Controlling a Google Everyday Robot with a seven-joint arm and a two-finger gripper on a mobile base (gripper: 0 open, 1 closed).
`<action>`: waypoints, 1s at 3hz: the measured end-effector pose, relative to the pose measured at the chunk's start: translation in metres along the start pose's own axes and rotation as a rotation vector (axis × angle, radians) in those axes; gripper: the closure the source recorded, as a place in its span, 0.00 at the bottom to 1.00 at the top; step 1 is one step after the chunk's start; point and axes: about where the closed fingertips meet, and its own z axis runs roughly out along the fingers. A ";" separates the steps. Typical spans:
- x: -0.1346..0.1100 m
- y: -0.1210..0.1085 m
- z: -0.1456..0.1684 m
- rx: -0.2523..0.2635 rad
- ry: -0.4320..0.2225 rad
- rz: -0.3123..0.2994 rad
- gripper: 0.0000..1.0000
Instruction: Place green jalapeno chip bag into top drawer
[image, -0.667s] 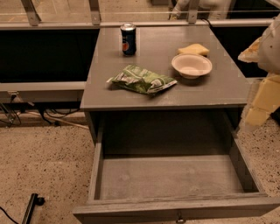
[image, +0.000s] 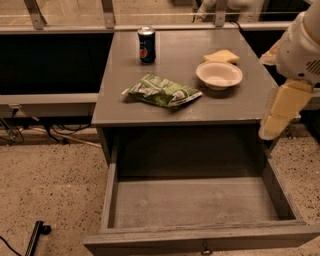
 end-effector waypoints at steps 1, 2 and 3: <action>-0.024 -0.033 0.038 0.003 -0.049 -0.032 0.00; -0.062 -0.057 0.075 -0.009 -0.116 -0.061 0.00; -0.102 -0.069 0.112 -0.058 -0.240 -0.044 0.00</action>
Offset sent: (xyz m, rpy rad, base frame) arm 0.1429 0.0978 -0.0647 0.1565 -0.0372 0.1517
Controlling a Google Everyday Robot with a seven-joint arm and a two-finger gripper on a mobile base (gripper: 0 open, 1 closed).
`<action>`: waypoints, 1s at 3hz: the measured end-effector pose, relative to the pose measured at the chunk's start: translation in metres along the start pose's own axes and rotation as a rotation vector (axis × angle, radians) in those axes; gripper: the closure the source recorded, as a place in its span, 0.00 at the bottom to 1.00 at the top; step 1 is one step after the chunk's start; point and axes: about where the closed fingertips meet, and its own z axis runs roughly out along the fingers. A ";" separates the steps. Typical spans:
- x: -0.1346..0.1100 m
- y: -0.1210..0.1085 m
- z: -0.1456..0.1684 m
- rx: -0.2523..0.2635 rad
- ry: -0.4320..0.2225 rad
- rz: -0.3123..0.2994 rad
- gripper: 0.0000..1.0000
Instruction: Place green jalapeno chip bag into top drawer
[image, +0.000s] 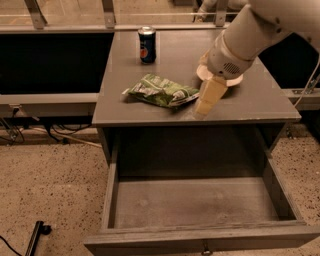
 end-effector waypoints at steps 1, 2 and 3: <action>-0.033 -0.005 0.037 -0.038 -0.134 -0.017 0.00; -0.051 -0.001 0.065 -0.054 -0.217 -0.024 0.18; -0.062 0.001 0.088 -0.061 -0.250 -0.048 0.41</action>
Offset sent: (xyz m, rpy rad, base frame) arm 0.0334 0.1002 -0.0587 0.2965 -0.0079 0.1343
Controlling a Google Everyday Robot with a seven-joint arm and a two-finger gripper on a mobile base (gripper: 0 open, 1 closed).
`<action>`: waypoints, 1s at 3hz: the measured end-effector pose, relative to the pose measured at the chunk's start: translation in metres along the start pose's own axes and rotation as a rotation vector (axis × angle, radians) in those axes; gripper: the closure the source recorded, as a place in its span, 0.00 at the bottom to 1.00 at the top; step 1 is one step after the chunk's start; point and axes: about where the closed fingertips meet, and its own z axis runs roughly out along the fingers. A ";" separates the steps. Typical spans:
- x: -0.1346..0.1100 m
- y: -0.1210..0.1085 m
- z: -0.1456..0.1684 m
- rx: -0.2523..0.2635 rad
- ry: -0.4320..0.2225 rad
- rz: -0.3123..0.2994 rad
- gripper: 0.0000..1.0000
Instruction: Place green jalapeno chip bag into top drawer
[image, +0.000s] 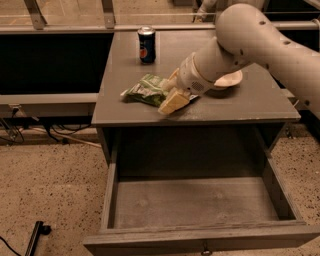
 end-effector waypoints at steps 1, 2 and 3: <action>0.003 0.005 0.010 -0.007 -0.027 0.004 0.65; -0.009 0.008 -0.010 0.002 -0.142 -0.005 0.88; -0.037 0.032 -0.070 0.026 -0.310 -0.052 1.00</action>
Offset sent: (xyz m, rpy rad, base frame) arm -0.0310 -0.0102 0.0662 0.3605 -0.0651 0.0746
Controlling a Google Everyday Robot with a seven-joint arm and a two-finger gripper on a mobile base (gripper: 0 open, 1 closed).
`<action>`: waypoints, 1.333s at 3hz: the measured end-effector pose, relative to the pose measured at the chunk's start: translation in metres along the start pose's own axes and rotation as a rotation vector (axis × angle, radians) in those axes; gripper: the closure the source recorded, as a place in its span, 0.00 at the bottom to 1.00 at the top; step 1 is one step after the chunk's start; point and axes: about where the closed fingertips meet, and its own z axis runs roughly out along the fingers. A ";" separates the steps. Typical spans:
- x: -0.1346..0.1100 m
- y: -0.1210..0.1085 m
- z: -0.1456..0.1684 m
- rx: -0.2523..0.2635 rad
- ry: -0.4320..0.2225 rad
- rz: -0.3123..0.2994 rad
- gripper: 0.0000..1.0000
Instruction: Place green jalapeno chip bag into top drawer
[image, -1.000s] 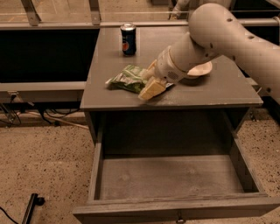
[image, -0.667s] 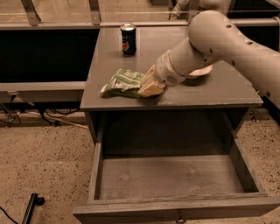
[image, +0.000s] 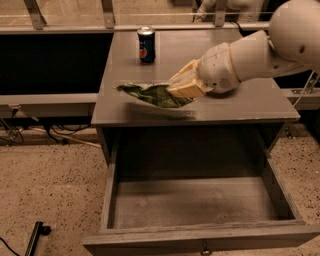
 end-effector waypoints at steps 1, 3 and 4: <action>-0.015 0.025 -0.058 0.115 0.040 0.003 1.00; 0.092 0.144 -0.081 0.118 0.516 0.158 1.00; 0.101 0.144 -0.085 0.125 0.542 0.167 1.00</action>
Offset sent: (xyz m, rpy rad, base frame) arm -0.1956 -0.1345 -0.0951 -0.4288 0.1909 -0.3275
